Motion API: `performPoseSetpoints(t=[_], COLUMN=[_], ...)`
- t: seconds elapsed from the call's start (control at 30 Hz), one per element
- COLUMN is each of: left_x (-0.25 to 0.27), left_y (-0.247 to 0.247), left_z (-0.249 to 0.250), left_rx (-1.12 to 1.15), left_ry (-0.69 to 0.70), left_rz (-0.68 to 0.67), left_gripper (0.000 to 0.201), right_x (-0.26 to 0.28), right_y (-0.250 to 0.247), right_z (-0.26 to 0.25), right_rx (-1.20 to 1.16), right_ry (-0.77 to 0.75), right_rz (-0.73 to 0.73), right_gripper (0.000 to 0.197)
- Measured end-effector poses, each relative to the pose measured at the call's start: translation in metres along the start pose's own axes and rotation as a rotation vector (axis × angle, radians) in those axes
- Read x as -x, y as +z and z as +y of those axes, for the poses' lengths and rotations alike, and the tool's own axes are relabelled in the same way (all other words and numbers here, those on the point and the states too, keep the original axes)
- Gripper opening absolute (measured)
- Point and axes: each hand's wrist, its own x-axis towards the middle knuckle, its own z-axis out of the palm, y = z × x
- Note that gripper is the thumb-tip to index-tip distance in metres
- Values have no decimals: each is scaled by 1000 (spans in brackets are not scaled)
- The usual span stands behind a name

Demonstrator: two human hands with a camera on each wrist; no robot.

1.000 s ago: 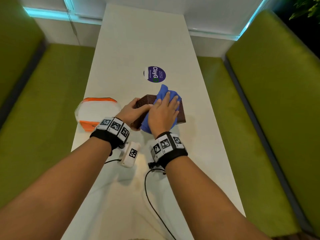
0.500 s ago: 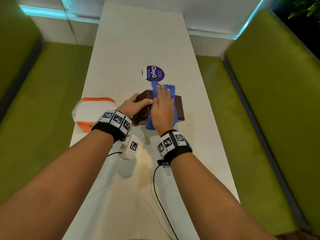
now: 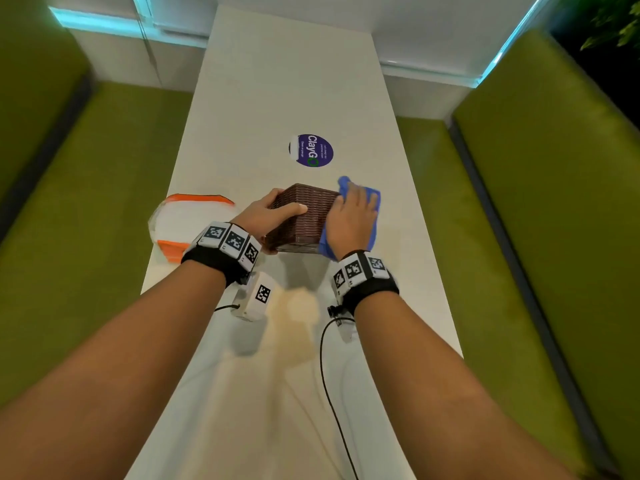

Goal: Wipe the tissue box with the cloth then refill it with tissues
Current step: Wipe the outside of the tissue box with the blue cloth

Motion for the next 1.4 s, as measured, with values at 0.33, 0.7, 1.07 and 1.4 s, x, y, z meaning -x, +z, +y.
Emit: performPoseSetpoints(t=[0.33, 0.7, 1.07, 1.4], left_x=[0, -3, -6, -11], left_y=[-9, -5, 3, 10], left_z=[-3, 4, -8, 0], left_rx=[-24, -59, 107, 83], left_ry=[-4, 12, -12, 42], left_rz=[-58, -63, -27, 32], left_gripper=[43, 47, 33, 29], right_x=[-5, 26, -1, 14], right_y=[3, -1, 4, 4], right_z=[36, -24, 5, 5], right_rx=[-170, -121, -18, -102], right_ry=[-222, -456, 45, -371], right_rz=[-20, -161, -12, -91], right_gripper=[46, 50, 50, 50])
